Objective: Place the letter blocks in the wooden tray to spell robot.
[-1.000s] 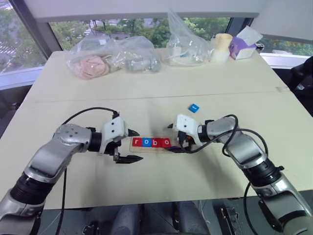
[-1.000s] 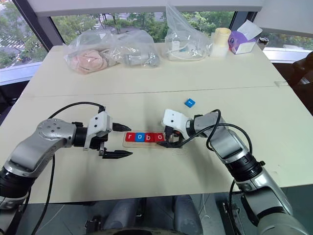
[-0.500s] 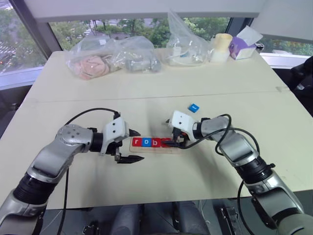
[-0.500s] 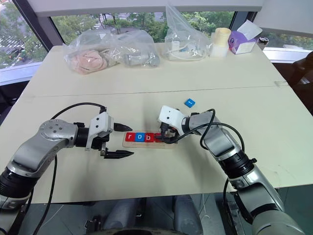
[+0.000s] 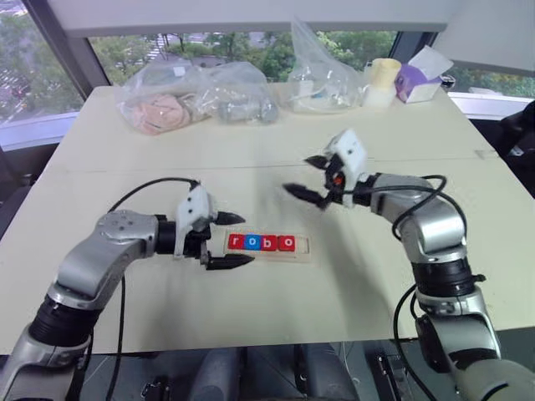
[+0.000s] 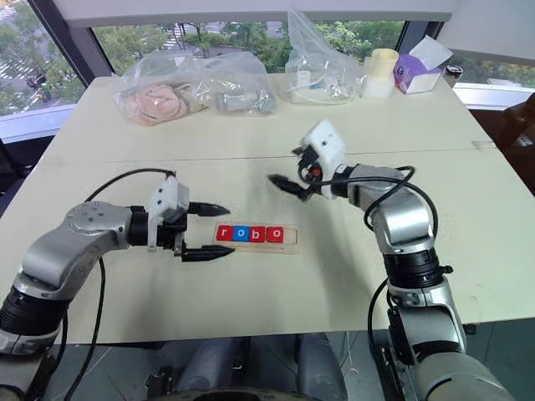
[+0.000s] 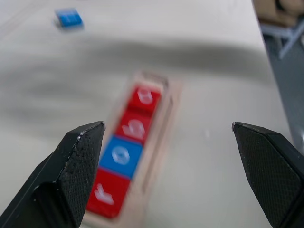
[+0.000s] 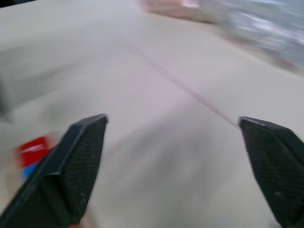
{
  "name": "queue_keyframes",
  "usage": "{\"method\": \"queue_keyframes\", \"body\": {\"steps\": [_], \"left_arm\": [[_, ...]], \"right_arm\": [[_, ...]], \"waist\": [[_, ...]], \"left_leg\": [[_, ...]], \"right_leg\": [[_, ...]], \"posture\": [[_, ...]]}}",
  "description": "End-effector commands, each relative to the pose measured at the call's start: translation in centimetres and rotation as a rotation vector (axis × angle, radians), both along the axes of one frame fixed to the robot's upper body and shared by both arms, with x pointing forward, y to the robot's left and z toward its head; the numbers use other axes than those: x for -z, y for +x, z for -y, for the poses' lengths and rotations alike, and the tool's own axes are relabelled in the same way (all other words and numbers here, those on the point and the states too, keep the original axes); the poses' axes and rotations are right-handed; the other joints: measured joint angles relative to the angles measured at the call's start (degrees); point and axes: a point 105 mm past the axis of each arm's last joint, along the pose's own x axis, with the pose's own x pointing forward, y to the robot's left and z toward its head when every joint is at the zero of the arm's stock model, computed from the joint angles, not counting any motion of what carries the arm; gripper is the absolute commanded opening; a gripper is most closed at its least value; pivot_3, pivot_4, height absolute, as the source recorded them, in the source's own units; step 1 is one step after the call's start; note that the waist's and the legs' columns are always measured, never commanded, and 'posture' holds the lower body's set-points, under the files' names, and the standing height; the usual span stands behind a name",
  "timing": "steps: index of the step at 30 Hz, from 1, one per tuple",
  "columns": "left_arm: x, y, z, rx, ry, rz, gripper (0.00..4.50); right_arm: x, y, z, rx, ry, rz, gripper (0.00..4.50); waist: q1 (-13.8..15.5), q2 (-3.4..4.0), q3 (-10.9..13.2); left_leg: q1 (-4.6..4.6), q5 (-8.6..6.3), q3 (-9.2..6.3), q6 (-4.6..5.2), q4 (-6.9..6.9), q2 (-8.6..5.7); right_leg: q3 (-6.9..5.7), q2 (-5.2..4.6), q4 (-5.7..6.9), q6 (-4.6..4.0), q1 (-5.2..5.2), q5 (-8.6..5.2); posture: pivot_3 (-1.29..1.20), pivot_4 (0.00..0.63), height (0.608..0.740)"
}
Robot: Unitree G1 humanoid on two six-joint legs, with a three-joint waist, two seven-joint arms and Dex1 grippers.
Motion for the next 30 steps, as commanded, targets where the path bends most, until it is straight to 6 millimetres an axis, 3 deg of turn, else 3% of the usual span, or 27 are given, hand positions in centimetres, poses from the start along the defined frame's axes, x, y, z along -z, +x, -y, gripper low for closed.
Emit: {"method": "queue_keyframes", "body": {"steps": [1,3,8,15,22,25,29,30], "left_arm": [[-1.8,0.7,-0.3,-0.034,-0.032,0.046,4.50],[-1.9,1.5,-0.5,-0.064,-0.017,0.059,4.50],[-2.0,3.5,-0.6,-0.126,0.010,0.100,4.50],[-1.8,4.1,-0.6,-0.164,0.009,0.110,4.50],[-1.5,3.7,-0.6,-0.171,0.005,0.100,4.50],[-1.1,3.5,-0.9,-0.186,0.017,0.094,4.50],[-1.1,3.4,-0.8,-0.182,0.011,0.095,4.50],[-1.1,3.3,-0.6,-0.175,0.009,0.097,4.50]], "right_arm": [[0.6,1.5,3.8,0.215,-0.021,0.018,4.49],[1.9,2.0,4.7,0.267,-0.028,-0.018,4.49],[4.9,3.2,4.7,0.265,-0.034,-0.078,4.49],[8.4,4.3,4.5,0.179,-0.135,-0.107,4.49],[9.2,5.9,5.3,0.199,-0.184,-0.087,4.49],[9.0,5.7,4.9,0.171,-0.163,-0.080,3.60],[8.8,5.7,4.9,0.181,-0.156,-0.078,1.53],[8.6,5.7,4.8,0.188,-0.150,-0.073,1.19]], "waist": [[-0.1,0.01,0.0],[-0.2,0.01,0.0],[-0.4,0.01,0.0],[-0.5,0.01,0.0],[-0.6,0.01,0.0],[-0.5,0.01,0.0],[-0.4,0.01,0.0],[-0.3,0.01,0.0]], "left_leg": [[0.01,0.00,0.02,0.00,-0.01,0.00],[0.03,0.00,0.07,0.00,-0.04,0.01],[0.11,0.01,0.42,0.01,-0.06,0.04],[0.13,0.01,0.53,0.01,-0.06,0.04],[0.57,0.01,0.59,0.01,-0.07,0.06],[0.90,0.00,0.57,0.00,-0.15,0.06],[0.89,0.00,0.55,0.00,-0.14,0.06],[0.89,0.00,0.55,0.00,-0.14,0.06]], "right_leg": [[0.00,0.00,0.01,0.00,0.00,0.00],[0.01,0.02,0.01,0.00,-0.01,0.00],[0.09,0.05,0.04,0.02,0.00,0.02],[0.17,0.05,0.03,0.15,0.01,0.09],[0.25,0.06,0.00,0.12,0.42,0.11],[0.25,0.06,-0.12,-0.06,0.78,0.00],[0.25,0.06,-0.10,-0.06,0.77,0.00],[0.25,0.05,-0.10,-0.06,0.77,0.00]], "posture": [[0.00,0.150,0.740],[0.00,0.150,0.740],[0.00,0.150,0.740],[0.00,0.150,0.740],[0.00,0.150,0.740],[0.00,0.150,0.740],[0.00,0.150,0.740],[0.00,0.150,0.740]]}}
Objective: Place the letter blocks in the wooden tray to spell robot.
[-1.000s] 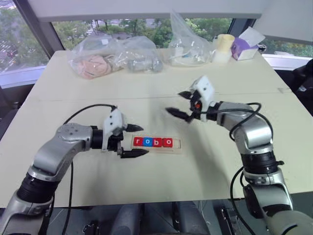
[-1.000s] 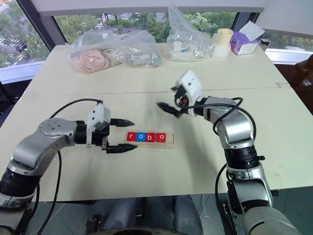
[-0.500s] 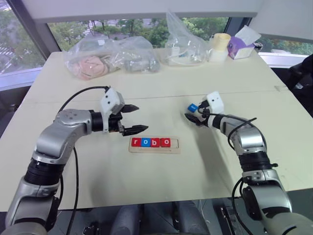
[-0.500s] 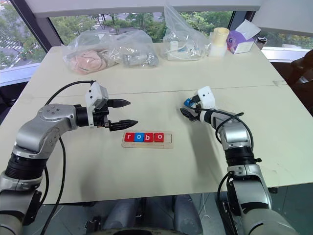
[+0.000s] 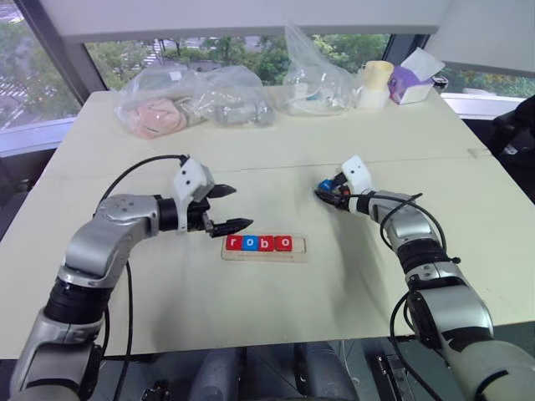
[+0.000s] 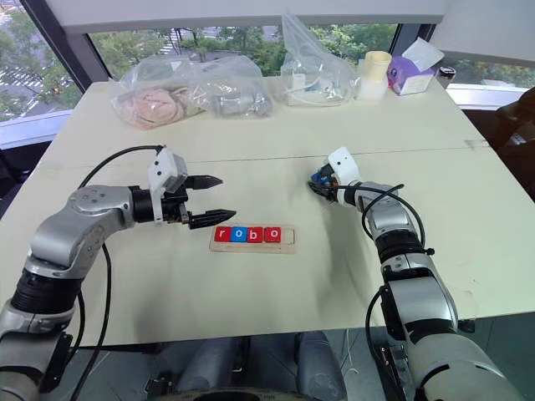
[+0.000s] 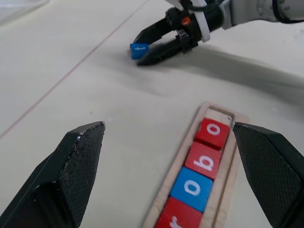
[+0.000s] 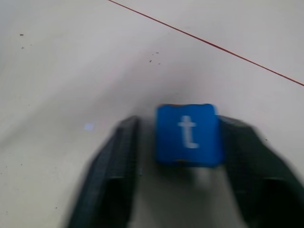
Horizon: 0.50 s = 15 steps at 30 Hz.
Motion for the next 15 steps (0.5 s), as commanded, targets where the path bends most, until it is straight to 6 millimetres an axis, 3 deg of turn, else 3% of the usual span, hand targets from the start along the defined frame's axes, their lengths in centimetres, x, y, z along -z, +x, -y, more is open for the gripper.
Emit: {"method": "queue_keyframes", "body": {"steps": [1,5,7,10,15], "left_arm": [[-1.3,-0.4,0.5,0.028,-0.006,0.055,4.50],[-1.0,-1.2,1.2,0.093,0.027,0.065,4.50],[-0.7,-2.2,1.8,0.156,0.057,0.066,4.50],[-0.7,-3.2,2.9,0.211,0.029,0.050,4.50],[-0.4,-4.1,3.8,0.295,0.043,0.038,4.50]], "right_arm": [[-1.0,0.1,0.2,0.028,0.011,0.034,1.19],[-3.1,0.3,0.9,0.133,0.063,0.108,1.19],[-4.9,-0.6,1.6,0.246,0.124,0.152,1.19],[-6.8,-4.6,1.9,0.384,0.229,0.200,1.19],[-4.8,-11.2,0.4,0.475,0.270,0.050,1.19]], "waist": [[0.0,0.00,0.0],[0.0,0.00,0.0],[0.0,0.01,0.0],[0.4,0.02,0.0],[0.3,0.02,0.0]], "left_leg": [[0.00,0.00,0.00,0.00,0.00,0.00],[-0.01,0.00,0.00,0.00,-0.03,0.00],[-0.02,0.00,0.00,0.00,-0.05,0.00],[-0.11,-0.01,-0.20,-0.01,-0.18,0.01],[-0.19,-0.02,-0.35,-0.02,-0.22,0.01]], "right_leg": [[0.00,0.00,0.00,0.00,0.01,0.00],[0.01,-0.01,0.00,0.00,-0.04,0.00],[0.03,-0.01,0.00,-0.01,-0.06,0.00],[0.11,-0.04,0.03,-0.01,-0.24,-0.01],[0.04,-0.03,0.03,-0.05,-0.30,-0.05]], "posture": [[0.00,0.150,0.740],[0.00,0.150,0.740],[0.00,0.150,0.740],[0.00,0.150,0.740],[0.00,0.150,0.740]]}}
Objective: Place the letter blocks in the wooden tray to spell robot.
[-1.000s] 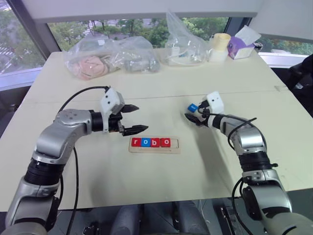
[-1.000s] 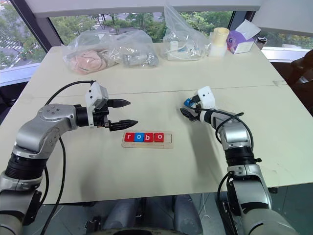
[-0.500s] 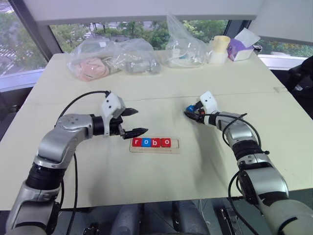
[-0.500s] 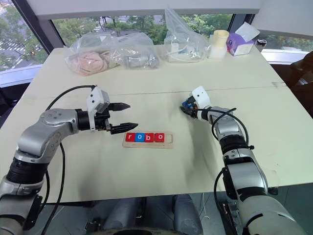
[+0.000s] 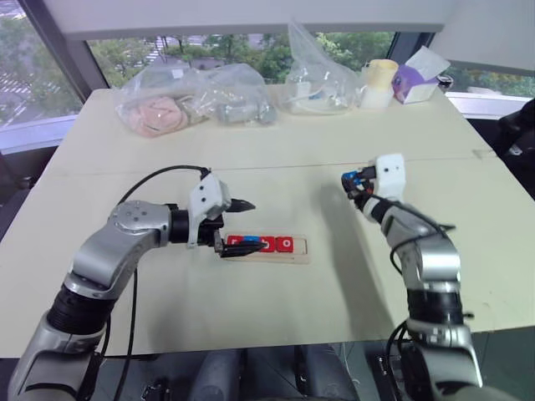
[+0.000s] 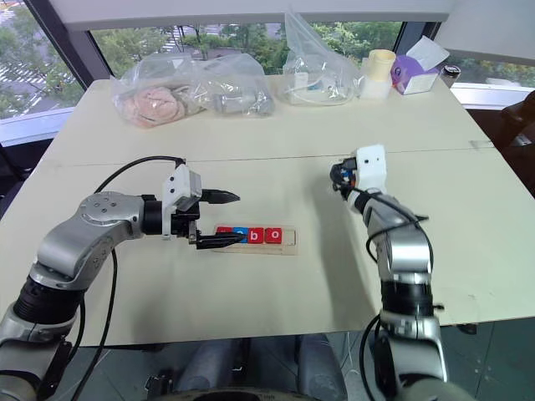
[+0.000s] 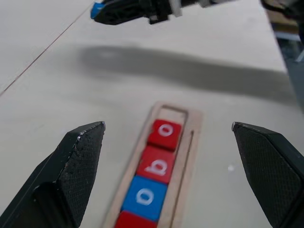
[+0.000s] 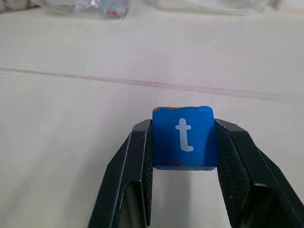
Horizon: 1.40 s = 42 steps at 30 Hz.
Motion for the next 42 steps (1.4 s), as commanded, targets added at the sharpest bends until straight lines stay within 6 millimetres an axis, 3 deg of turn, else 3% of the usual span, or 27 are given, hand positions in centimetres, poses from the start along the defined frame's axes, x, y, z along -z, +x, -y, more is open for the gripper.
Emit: {"method": "queue_keyframes", "body": {"steps": [1,4,8,13,19,20,23,26,28,31,33,38,42], "left_arm": [[-0.3,-1.2,0.8,0.103,0.045,0.040,4.50],[0.9,-1.5,0.5,0.152,0.132,0.052,4.50],[0.9,-1.3,0.7,0.175,0.123,0.042,4.50],[0.8,-0.8,0.8,0.178,0.128,0.051,4.50],[0.8,-0.9,0.4,0.165,0.138,0.053,4.50],[0.8,-0.9,0.3,0.160,0.140,0.052,4.50],[0.7,-0.5,-0.5,0.135,0.146,0.047,4.50],[0.1,-0.4,-1.2,0.137,0.129,0.034,4.50],[-0.2,-0.8,-1.3,0.161,0.117,0.018,4.50],[-0.5,-1.5,-1.6,0.189,0.123,-0.001,4.50],[-0.3,-1.4,-2.1,0.176,0.156,0.009,4.50],[0.4,-0.9,-3.5,0.112,0.214,0.023,4.50],[0.3,-1.3,-3.8,0.099,0.219,0.020,4.50]], "right_arm": [[-0.2,-3.9,-0.7,0.065,0.055,-0.063,1.19],[1.0,-6.2,-0.9,0.128,0.102,-0.146,1.19],[2.9,-8.0,-2.5,0.116,0.190,-0.250,1.19],[3.5,-7.8,-2.7,0.136,0.208,-0.286,1.19],[3.7,-7.5,-2.8,0.123,0.196,-0.298,4.28],[2.8,-7.1,-2.8,0.080,0.152,-0.249,4.44],[-0.7,-5.5,-1.9,-0.060,0.061,-0.060,4.44],[-3.3,-4.7,-1.2,-0.315,0.030,0.045,4.44],[-2.9,-5.3,-0.7,-0.502,-0.027,0.018,4.44],[-0.8,-6.6,0.7,-0.731,-0.165,-0.057,4.44],[0.0,-6.1,1.7,-0.770,-0.194,-0.090,4.44],[3.0,-7.0,1.8,-0.975,-0.357,-0.168,4.44],[3.9,-6.4,2.6,-1.017,-0.422,-0.179,4.44]], "waist": [[-0.1,0.01,0.0],[-0.3,0.05,0.0],[-0.2,0.05,0.0],[-0.2,0.06,0.0],[-0.3,0.06,0.0],[-0.3,0.06,0.0],[-0.4,0.07,0.0],[-0.3,0.04,0.0],[0.0,0.00,0.0],[0.0,-0.03,0.0],[-0.4,-0.04,0.0],[-0.3,-0.05,0.1],[-0.1,-0.06,0.1]], "left_leg": [[0.00,0.00,0.01,0.00,0.01,0.00],[0.02,0.00,0.04,-0.01,0.06,0.04],[-0.01,-0.02,0.04,-0.04,0.00,0.10],[-0.55,-0.01,0.05,-0.01,0.03,0.10],[-0.72,0.01,0.07,0.00,0.04,0.10],[-0.72,0.01,0.08,0.00,0.06,0.10],[-0.72,0.01,0.12,0.00,0.15,0.09],[-0.71,0.01,0.17,0.00,0.20,0.08],[-0.72,0.01,0.22,0.01,0.18,0.08],[-0.75,-0.04,0.22,0.10,0.11,0.09],[-0.77,-0.09,0.30,0.18,0.12,0.09],[-0.56,-0.09,0.55,0.18,0.21,0.14],[-0.58,-0.09,0.68,0.18,0.29,0.27]], "right_leg": [[0.00,0.00,-0.02,-0.05,0.00,-0.03],[0.03,-0.03,-0.03,-0.09,0.01,-0.04],[0.03,-0.13,-0.15,-0.11,-0.01,-0.04],[0.01,-0.13,-0.21,-0.13,-0.52,0.00],[-0.03,0.02,-0.13,-0.12,-0.71,0.01],[-0.03,0.03,-0.12,-0.12,-0.70,0.01],[-0.03,0.02,-0.12,-0.11,-0.67,0.01],[-0.05,0.02,-0.15,-0.09,-0.61,0.00],[-0.19,0.03,-0.20,-0.07,-0.53,-0.01],[-0.31,0.03,-0.36,0.00,-0.45,-0.07],[-0.28,0.02,-0.42,0.03,-0.44,-0.07],[-0.01,0.03,-0.18,0.03,-0.45,-0.06],[-0.04,0.01,-0.16,0.01,-0.42,-0.06]], "posture": [[0.00,0.150,0.740],[0.00,0.150,0.740],[0.00,0.150,0.740],[0.00,0.150,0.740],[0.00,0.150,0.740],[0.00,0.150,0.740],[0.00,0.150,0.740],[0.00,0.150,0.740],[0.00,0.150,0.740],[0.00,0.150,0.740],[0.00,0.150,0.740],[0.00,0.150,0.740],[0.00,0.150,0.740]]}}
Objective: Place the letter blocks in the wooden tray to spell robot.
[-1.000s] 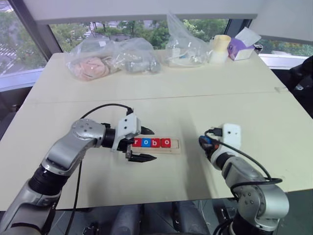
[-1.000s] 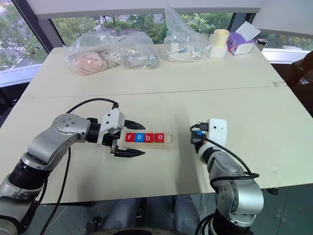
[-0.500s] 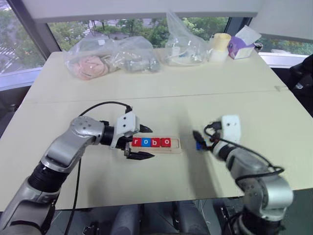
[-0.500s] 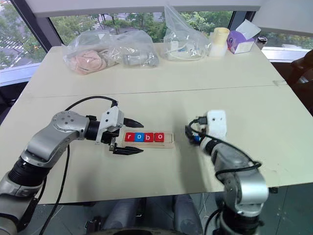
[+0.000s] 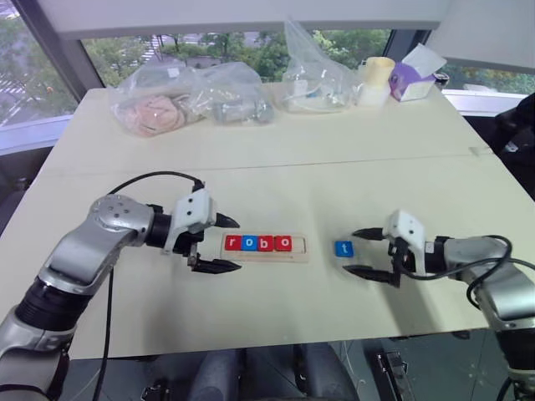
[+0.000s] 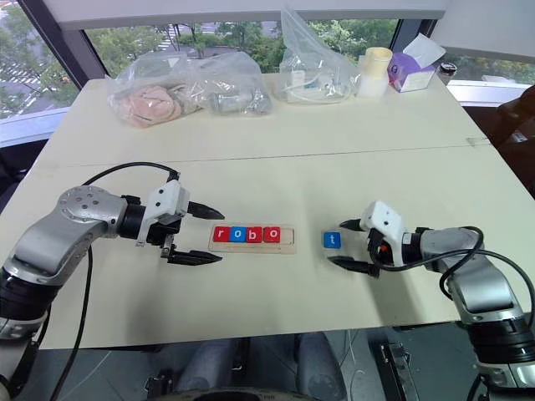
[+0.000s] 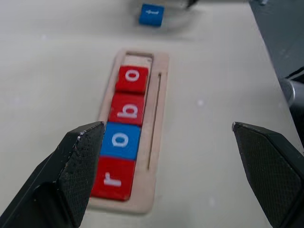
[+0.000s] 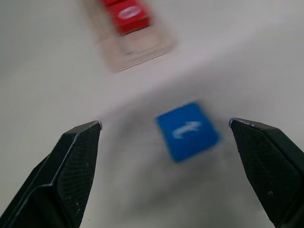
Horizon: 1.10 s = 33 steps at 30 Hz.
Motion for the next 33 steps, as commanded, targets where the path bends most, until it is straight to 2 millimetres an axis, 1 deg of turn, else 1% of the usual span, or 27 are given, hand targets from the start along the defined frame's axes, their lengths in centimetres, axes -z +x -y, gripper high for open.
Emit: {"method": "queue_keyframes", "body": {"steps": [1,5,7,8,9,10,15,17,18,19,25,28,30,33], "left_arm": [[-1.3,-0.2,-0.2,-0.003,-0.006,0.051,4.50],[-1.2,-0.5,-0.1,-0.027,0.000,0.054,4.50],[-1.2,-0.7,0.0,-0.033,-0.005,0.052,4.50],[-1.2,-0.7,0.0,-0.036,-0.006,0.051,4.50],[-1.2,-0.7,0.0,-0.038,-0.006,0.050,4.50],[-1.2,-0.7,0.0,-0.041,-0.005,0.050,4.50],[-1.0,-0.5,-0.1,-0.048,0.002,0.055,4.50],[-0.9,-0.4,-0.1,-0.050,0.004,0.057,4.50],[-0.9,-0.3,-0.1,-0.050,0.005,0.057,4.50],[-0.8,-0.3,-0.1,-0.050,0.007,0.058,4.50],[-0.4,0.0,-0.1,-0.046,0.022,0.067,4.50],[-0.4,0.2,-0.2,-0.044,0.022,0.068,4.50],[-0.3,0.2,-0.5,-0.045,0.026,0.062,4.50],[-0.1,0.2,-1.0,-0.046,0.036,0.049,4.50]], "right_arm": [[-0.5,0.5,0.6,-0.044,-0.045,0.052,4.44],[0.2,2.3,1.0,-0.026,-0.040,0.062,4.44],[0.5,2.6,1.0,-0.032,-0.040,0.064,4.44],[0.5,2.8,1.0,-0.033,-0.039,0.065,3.90],[0.5,2.9,1.0,-0.034,-0.038,0.066,3.56],[0.4,2.9,0.9,-0.035,-0.031,0.069,3.12],[0.1,2.6,-0.4,-0.053,0.010,0.061,3.12],[0.1,2.4,-0.7,-0.059,0.009,0.061,2.60],[0.1,2.2,-0.8,-0.056,0.009,0.056,2.24],[0.2,2.2,-0.9,-0.046,0.009,0.060,1.71],[0.5,2.1,-0.8,0.000,0.012,0.058,1.71],[0.3,2.2,-0.8,0.025,0.023,0.068,1.71],[-0.7,2.4,-1.3,0.025,0.044,0.094,1.71],[-2.8,2.6,-3.2,-0.019,0.078,0.131,1.71]], "waist": [[0.2,-0.01,0.0],[0.1,-0.03,0.0],[0.1,-0.03,0.0],[0.1,-0.03,0.0],[0.1,-0.03,0.0],[0.1,-0.03,0.0],[0.1,-0.03,0.0],[0.1,-0.02,0.0],[0.1,-0.02,0.0],[0.1,-0.03,0.0],[0.2,-0.02,0.0],[0.1,-0.02,0.0],[0.1,-0.02,0.0],[0.0,-0.02,0.0]], "left_leg": [[-0.01,0.00,0.00,0.00,0.02,-0.01],[-0.04,0.00,-0.02,0.00,0.02,-0.02],[-0.03,0.00,-0.02,-0.01,0.02,-0.02],[-0.02,0.00,-0.01,-0.01,0.02,-0.02],[-0.02,0.00,-0.01,-0.01,0.01,-0.01],[-0.02,0.00,-0.01,-0.01,0.01,-0.01],[0.01,0.01,-0.01,-0.01,0.04,-0.01],[0.01,0.01,-0.02,-0.01,0.04,-0.01],[0.01,0.01,-0.03,-0.01,0.04,-0.01],[0.01,0.01,-0.03,-0.01,0.04,-0.01],[0.02,0.01,-0.02,-0.01,0.05,-0.01],[0.02,0.01,-0.02,-0.01,0.06,-0.01],[0.02,0.01,-0.01,-0.01,0.05,-0.01],[0.02,0.01,-0.03,-0.01,0.05,-0.01]], "right_leg": [[0.00,-0.01,0.00,0.00,0.00,0.00],[0.03,-0.04,-0.01,-0.01,0.00,0.01],[0.03,-0.04,0.00,-0.01,-0.01,0.02],[0.03,-0.03,0.02,-0.01,-0.02,0.02],[0.03,-0.02,0.03,-0.01,-0.02,0.02],[0.02,-0.01,0.04,-0.01,-0.02,0.02],[0.03,-0.01,0.08,-0.01,0.00,0.02],[0.03,-0.01,0.09,-0.01,0.00,0.02],[0.03,-0.01,0.10,-0.01,-0.01,0.02],[0.04,-0.01,0.10,-0.01,-0.01,0.02],[0.05,-0.01,0.10,-0.01,-0.01,0.02],[0.05,-0.01,0.11,-0.01,0.00,0.02],[0.06,-0.02,0.11,-0.02,0.00,0.02],[0.07,-0.01,0.14,-0.02,-0.02,0.02]], "posture": [[0.00,0.150,0.740],[0.00,0.150,0.740],[0.00,0.150,0.740],[0.00,0.150,0.740],[0.00,0.150,0.740],[0.00,0.150,0.740],[0.00,0.150,0.740],[0.00,0.150,0.740],[0.00,0.150,0.740],[0.00,0.150,0.740],[0.00,0.150,0.740],[0.00,0.150,0.740],[0.00,0.150,0.740],[0.00,0.150,0.740]]}}
